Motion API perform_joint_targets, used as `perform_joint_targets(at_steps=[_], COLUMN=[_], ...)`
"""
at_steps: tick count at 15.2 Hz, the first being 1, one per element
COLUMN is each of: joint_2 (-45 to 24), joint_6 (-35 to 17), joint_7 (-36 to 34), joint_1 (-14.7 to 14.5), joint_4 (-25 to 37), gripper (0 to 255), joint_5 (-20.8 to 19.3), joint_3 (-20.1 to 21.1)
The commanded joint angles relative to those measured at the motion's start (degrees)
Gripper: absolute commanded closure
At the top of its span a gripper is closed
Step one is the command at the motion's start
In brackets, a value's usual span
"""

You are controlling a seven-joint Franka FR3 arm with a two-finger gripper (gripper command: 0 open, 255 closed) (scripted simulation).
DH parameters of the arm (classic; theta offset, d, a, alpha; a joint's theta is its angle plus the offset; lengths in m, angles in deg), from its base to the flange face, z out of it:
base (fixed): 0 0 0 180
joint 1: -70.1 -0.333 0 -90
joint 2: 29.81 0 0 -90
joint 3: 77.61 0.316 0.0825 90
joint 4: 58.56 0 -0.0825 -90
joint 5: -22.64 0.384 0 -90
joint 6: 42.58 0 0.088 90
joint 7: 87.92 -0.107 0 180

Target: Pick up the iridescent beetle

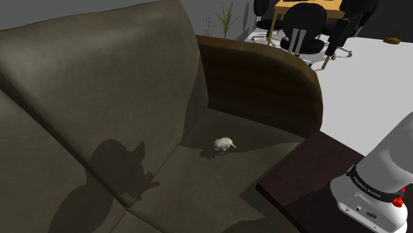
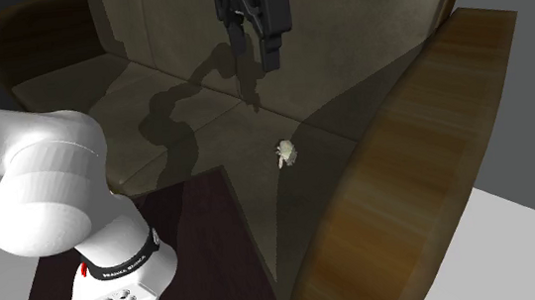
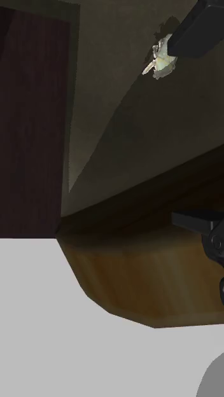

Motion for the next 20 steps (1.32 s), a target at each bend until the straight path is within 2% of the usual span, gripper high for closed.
perform_joint_targets(at_steps=[1, 11, 20], joint_2=[0.0, -9.1, -22.7], joint_6=[0.0, -19.5, -37.0], joint_7=[0.0, 3.9, 7.6], joint_1=[0.0, -5.5, -10.3], joint_4=[0.0, -9.5, -12.6], gripper=[0, 0, 0], joint_5=[0.0, 1.7, 3.0], joint_3=[0.0, 1.4, 3.4])
